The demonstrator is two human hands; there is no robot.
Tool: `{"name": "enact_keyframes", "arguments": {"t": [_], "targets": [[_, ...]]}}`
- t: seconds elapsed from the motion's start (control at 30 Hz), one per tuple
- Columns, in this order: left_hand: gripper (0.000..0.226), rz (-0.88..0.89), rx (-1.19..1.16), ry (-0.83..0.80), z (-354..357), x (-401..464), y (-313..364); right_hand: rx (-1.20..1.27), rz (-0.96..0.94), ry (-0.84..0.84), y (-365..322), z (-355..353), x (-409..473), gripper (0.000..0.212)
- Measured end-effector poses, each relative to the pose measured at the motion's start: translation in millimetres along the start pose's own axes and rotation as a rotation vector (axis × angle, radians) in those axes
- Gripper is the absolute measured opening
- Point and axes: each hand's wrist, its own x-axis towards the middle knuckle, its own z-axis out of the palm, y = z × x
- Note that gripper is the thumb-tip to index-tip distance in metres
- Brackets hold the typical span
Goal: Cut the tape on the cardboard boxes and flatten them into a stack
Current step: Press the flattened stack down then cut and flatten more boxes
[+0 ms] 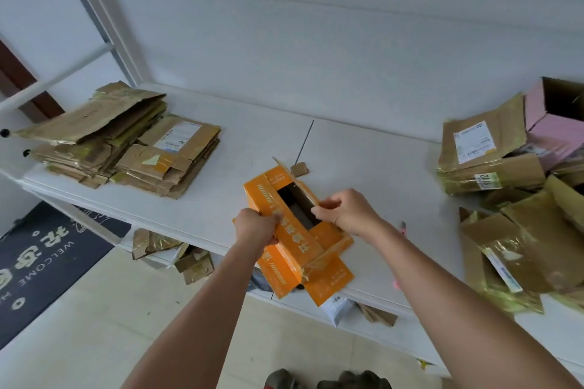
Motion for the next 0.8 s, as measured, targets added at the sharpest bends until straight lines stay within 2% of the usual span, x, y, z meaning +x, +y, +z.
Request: {"name": "enact_keyframes", "arguments": {"t": [0.1,0.2,0.3,0.37,0.43,0.5,0.6,0.67,0.8], "targets": [[0.026,-0.003,0.021,-0.005,0,-1,0,0.351,0.131,-0.118,8,-14,0,0.029],[0.026,0.006,0.041,-0.01,-1,-2,2,0.595,0.249,-0.117,26,-22,1,0.032],[0.028,0.018,0.063,0.004,1,0,1,0.415,0.199,0.05,44,-9,1,0.04],[0.028,0.032,0.066,0.021,3,2,1,0.135,0.033,0.257,47,2,3,0.04],[0.028,0.038,0.068,0.038,5,3,1,-0.109,-0.122,0.341,43,8,3,0.032],[0.028,0.038,0.071,0.047,6,4,0,-0.242,-0.185,0.31,40,12,-2,0.036],[0.028,0.033,0.07,0.056,7,4,0,-0.294,-0.169,0.159,44,17,-16,0.068],[0.025,0.023,0.082,0.063,9,4,2,-0.238,-0.128,0.059,47,19,-23,0.08],[0.03,-0.014,0.072,0.043,19,1,11,-0.205,-0.078,0.05,47,23,-24,0.08]]}}
